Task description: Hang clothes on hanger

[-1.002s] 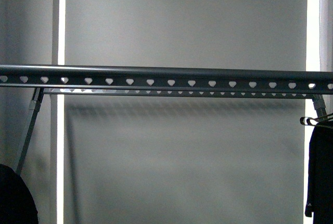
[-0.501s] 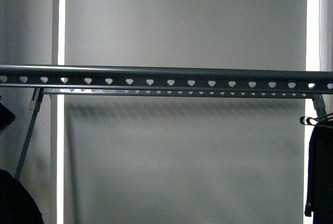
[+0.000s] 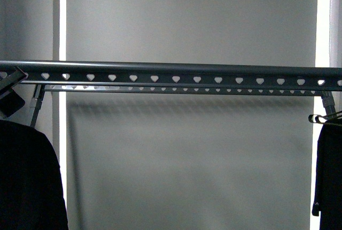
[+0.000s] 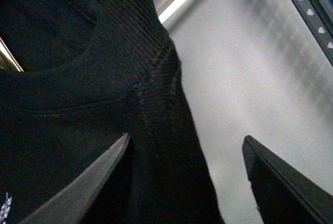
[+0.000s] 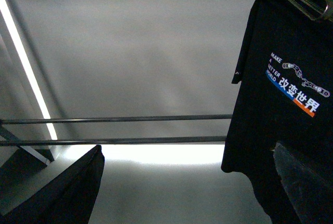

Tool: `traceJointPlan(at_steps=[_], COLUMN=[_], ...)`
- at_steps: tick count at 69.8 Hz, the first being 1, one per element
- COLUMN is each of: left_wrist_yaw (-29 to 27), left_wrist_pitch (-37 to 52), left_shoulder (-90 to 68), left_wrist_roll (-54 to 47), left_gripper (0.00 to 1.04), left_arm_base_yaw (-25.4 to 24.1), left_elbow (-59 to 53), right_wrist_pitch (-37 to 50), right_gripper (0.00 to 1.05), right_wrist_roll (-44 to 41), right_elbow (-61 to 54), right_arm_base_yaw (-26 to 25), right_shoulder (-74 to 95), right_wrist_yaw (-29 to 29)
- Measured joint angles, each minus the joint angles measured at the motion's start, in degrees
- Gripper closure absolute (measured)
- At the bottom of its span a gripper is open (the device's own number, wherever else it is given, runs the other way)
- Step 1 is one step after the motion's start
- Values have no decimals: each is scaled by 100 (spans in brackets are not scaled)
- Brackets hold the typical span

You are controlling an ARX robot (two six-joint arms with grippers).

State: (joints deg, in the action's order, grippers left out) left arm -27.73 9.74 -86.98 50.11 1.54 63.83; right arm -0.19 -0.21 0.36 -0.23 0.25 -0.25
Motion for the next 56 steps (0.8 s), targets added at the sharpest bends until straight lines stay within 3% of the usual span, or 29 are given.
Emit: traceJointPlan(at_steps=[19,33,56], left_wrist_yaw=[330,975,3128], left_wrist_pitch=[-273,-315,-1504], left_shoulder=[352,1084,2256], left_wrist_roll=[208,-138,-1753], left_gripper=[100,101,101], left_arm_base_yaw=[-70,-66,-107], left_elbow=[-367,-1314,-2385], right_wrist_pitch=[0,0,0], right_gripper=[7,7,7], right_wrist_roll=[0,0,0], right_elbow=[0,0,0], right_arm_base_yaw=[0,0,0], right_shoulder=[0,0,0], right_wrist_yaw=[2,2,2])
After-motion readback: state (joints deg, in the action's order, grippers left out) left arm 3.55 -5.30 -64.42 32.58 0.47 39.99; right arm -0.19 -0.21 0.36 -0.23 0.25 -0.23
